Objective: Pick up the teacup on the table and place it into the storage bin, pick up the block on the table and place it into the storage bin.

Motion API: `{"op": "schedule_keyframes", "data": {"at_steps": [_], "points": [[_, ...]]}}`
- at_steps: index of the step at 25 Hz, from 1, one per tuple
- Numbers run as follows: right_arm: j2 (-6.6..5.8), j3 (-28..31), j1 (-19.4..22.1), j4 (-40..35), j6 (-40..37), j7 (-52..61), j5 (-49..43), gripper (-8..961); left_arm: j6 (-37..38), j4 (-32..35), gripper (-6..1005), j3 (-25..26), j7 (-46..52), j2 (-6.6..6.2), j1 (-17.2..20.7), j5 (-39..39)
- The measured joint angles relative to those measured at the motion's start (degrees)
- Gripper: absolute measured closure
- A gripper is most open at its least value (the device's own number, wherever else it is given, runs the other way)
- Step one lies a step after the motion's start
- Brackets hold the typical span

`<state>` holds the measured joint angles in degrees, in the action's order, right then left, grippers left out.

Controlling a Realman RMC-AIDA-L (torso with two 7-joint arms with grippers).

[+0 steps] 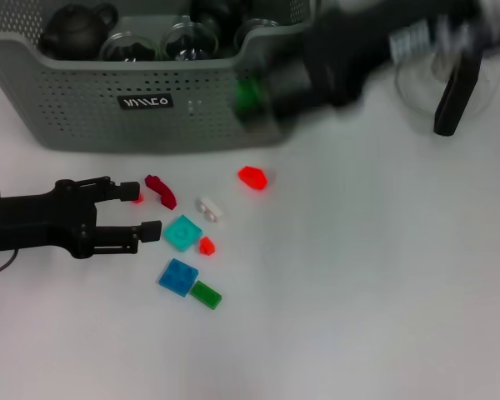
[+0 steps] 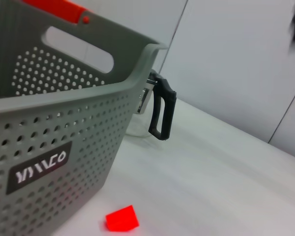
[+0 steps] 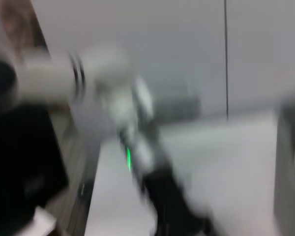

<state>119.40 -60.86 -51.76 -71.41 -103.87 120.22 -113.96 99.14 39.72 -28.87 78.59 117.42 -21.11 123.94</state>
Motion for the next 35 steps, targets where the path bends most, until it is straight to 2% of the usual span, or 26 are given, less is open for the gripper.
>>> {"op": "schedule_keyframes", "data": {"at_steps": [2,4,5,6,10,12,18,21,26,30,35], "points": [[-0.44,1.45,-2.95,-0.88,2.31,1.58,1.62,436,0.01,0.00,140,0.02,-0.22,-0.02,-0.09,0.00],[-0.66,2.29,-6.15,0.37,8.28,1.97,0.33,428,-0.01,-0.01,140,0.03,-0.64,0.03,-0.39,-0.01],[-0.90,2.52,-9.56,4.84,16.24,1.40,-2.58,424,0.00,-0.03,140,-0.03,-0.79,0.13,-0.60,-0.03],[-0.90,2.52,-9.56,4.84,16.24,1.40,-2.58,420,0.00,-0.05,140,-0.09,-0.84,0.25,-0.80,-0.04],[-2.05,2.20,-15.76,16.53,28.09,-2.11,-7.83,405,0.29,-0.24,139,-0.34,-0.84,0.54,-1.64,-0.05],[-2.25,2.14,-18.02,22.24,32.31,-4.20,-9.98,397,0.39,-0.37,139,-0.36,-0.84,0.57,-1.83,-0.09],[-1.17,-0.72,-19.75,30.36,41.45,-5.52,-16.07,374,0.39,-0.43,139,-0.40,-0.83,1.16,-2.23,-0.44],[-0.92,-1.64,-19.22,30.84,42.65,-5.86,-16.16,314,0.22,-0.53,139,-0.40,-0.83,1.19,-2.28,-0.45],[-0.78,-1.77,-17.04,26.15,38.42,-6.49,-15.47,213,0.46,-0.47,139,-0.24,-0.79,1.15,-2.48,-0.47],[-0.92,-1.43,-11.47,15.55,25.02,-7.35,-10.61,132,0.63,-0.40,139,-0.36,-0.73,1.11,-2.84,-0.39],[-0.42,-1.62,-0.91,0.63,6.49,-7.86,-4.26,4,0.55,-0.40,139,-0.47,-0.74,1.11,-3.04,-0.12]]}}
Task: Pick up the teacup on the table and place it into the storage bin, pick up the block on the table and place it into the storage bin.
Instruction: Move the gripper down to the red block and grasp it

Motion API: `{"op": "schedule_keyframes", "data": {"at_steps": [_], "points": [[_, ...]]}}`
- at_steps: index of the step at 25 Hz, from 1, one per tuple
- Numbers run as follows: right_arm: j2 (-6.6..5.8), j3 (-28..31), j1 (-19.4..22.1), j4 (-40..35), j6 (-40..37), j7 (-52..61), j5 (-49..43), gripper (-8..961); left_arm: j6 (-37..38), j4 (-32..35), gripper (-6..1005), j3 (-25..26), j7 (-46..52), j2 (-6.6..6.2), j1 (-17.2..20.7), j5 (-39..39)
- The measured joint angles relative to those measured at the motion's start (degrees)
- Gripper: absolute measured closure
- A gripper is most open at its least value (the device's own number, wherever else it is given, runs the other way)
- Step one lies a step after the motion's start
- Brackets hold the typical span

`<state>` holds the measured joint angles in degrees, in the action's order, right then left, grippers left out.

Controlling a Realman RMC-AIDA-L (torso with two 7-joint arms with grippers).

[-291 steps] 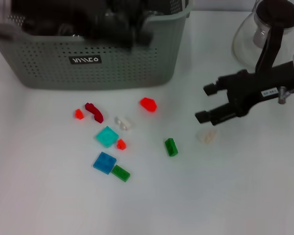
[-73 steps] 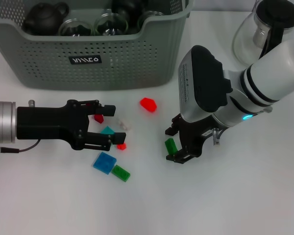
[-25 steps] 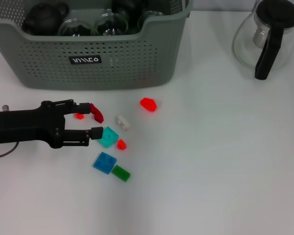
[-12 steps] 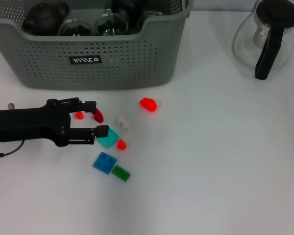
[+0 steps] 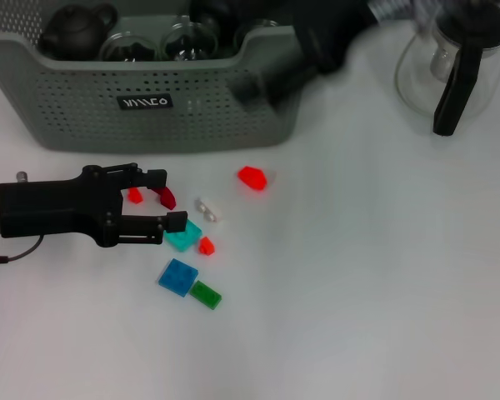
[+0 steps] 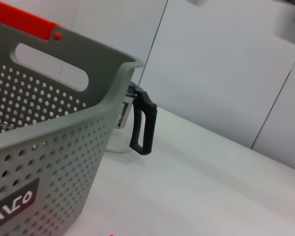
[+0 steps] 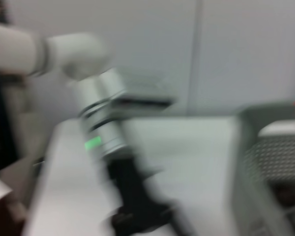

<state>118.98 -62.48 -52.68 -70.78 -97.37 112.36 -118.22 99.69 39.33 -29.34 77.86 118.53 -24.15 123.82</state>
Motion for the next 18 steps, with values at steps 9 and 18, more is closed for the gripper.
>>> {"op": "schedule_keyframes", "data": {"at_steps": [9,18], "points": [[1.05,-2.60,12.61,-3.45,-6.52,2.48,-1.30,8,0.17,0.22,139,-0.02,-0.02,-0.15,-0.43,-0.14],[1.19,-6.98,8.33,19.36,11.02,-4.30,-3.86,9,0.19,0.03,139,-0.02,-0.03,-0.08,-1.31,0.04]]}}
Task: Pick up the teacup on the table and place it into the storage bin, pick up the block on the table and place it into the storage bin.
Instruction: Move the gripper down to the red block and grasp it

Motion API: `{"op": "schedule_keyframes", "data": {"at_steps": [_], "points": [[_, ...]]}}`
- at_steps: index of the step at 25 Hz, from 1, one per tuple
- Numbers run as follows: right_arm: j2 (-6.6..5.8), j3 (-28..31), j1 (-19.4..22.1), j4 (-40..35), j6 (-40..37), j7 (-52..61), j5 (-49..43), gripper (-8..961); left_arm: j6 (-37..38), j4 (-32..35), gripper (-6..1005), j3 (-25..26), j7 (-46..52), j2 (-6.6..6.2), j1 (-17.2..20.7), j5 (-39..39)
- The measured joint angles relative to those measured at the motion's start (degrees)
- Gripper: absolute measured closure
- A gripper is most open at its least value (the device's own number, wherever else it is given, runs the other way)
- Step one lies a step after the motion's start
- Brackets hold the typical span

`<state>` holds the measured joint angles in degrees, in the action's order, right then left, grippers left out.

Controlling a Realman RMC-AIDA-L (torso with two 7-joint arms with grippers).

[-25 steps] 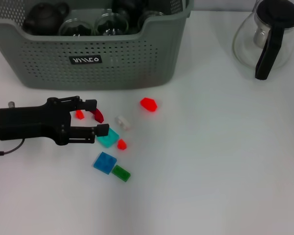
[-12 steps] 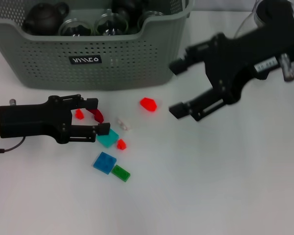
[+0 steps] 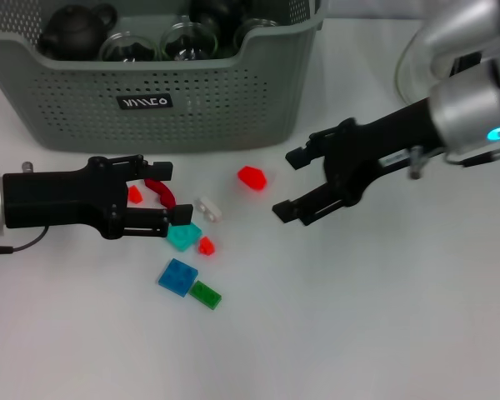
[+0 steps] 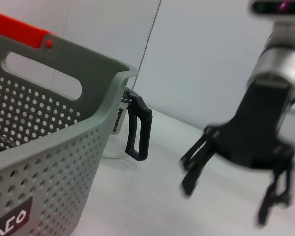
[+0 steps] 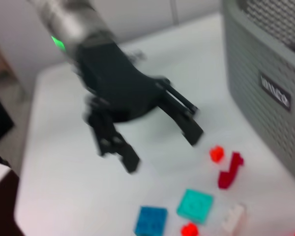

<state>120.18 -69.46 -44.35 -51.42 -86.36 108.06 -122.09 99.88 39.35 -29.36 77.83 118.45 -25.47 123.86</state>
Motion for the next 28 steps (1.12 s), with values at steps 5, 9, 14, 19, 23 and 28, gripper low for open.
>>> {"op": "schedule_keyframes", "data": {"at_steps": [5,9,14,19,23,28], "points": [[0.30,-7.91,-2.73,7.75,12.52,-0.11,-0.31,8,0.07,-0.06,140,0.00,-0.06,0.10,0.34,0.01],[0.71,-13.49,-4.13,10.78,19.64,0.08,0.92,12,0.06,-0.21,140,0.06,-0.56,0.16,0.40,-0.26],[0.69,-17.51,-4.58,11.98,24.20,0.26,3.56,22,0.06,-0.30,140,0.11,-0.64,0.31,0.48,-0.15],[0.81,-19.85,-4.67,13.16,28.87,0.41,5.65,32,0.04,-0.33,140,0.13,-0.67,0.31,0.60,-0.27],[0.84,-22.83,-5.02,14.53,32.97,0.51,7.92,41,-0.18,-0.35,140,0.04,-0.67,0.28,0.52,-0.29],[1.00,-26.11,-6.79,18.07,36.77,0.66,10.03,51,-0.28,-0.42,140,0.00,-0.67,0.28,0.35,-0.32]]}}
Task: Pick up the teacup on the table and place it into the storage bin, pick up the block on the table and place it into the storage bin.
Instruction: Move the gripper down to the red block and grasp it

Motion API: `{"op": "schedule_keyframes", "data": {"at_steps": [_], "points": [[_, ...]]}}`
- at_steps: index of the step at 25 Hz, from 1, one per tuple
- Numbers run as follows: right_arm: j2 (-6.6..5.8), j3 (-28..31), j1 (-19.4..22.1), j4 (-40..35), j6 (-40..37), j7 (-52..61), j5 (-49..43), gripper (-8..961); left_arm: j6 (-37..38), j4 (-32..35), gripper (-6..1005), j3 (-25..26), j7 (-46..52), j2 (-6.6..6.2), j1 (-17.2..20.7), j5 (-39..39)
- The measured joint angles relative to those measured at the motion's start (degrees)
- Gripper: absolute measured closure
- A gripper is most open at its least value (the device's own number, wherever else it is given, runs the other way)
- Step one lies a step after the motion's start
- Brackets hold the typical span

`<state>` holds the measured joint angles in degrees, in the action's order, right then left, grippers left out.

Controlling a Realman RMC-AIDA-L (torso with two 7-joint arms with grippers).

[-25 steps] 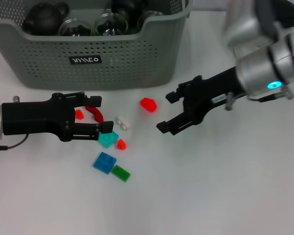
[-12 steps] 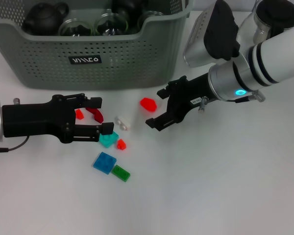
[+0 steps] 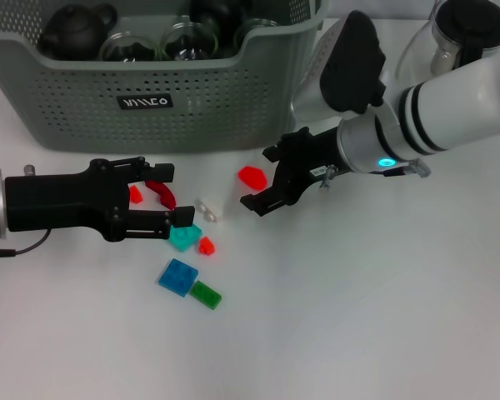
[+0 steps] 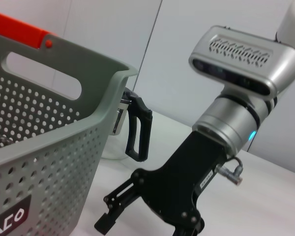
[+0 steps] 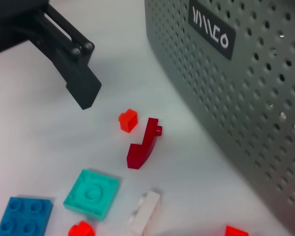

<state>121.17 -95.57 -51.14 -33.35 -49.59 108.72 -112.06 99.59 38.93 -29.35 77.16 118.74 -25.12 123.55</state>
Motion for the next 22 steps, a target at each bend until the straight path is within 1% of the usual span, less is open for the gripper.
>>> {"op": "schedule_keyframes", "data": {"at_steps": [4,9,14,18,22], "points": [[0.02,-2.13,-0.60,1.36,2.02,-0.07,1.77,59,-0.08,0.00,140,0.00,0.00,0.00,-0.02,-0.02],[0.17,-2.89,-0.63,1.81,3.42,0.00,2.74,69,-0.17,0.00,140,0.00,-0.06,0.00,-0.10,-0.06],[0.23,-6.12,-0.63,2.47,6.22,-0.11,5.57,246,-0.24,-0.01,140,0.05,-0.31,0.09,-0.19,-0.07],[0.38,-7.97,-0.70,2.94,7.45,0.04,6.95,435,-0.28,-0.38,139,0.25,-0.69,0.09,-0.21,-0.07],[0.32,-8.05,-0.73,3.31,7.48,0.11,7.54,441,-0.28,-0.47,139,0.29,-0.71,0.09,-0.20,-0.07]]}}
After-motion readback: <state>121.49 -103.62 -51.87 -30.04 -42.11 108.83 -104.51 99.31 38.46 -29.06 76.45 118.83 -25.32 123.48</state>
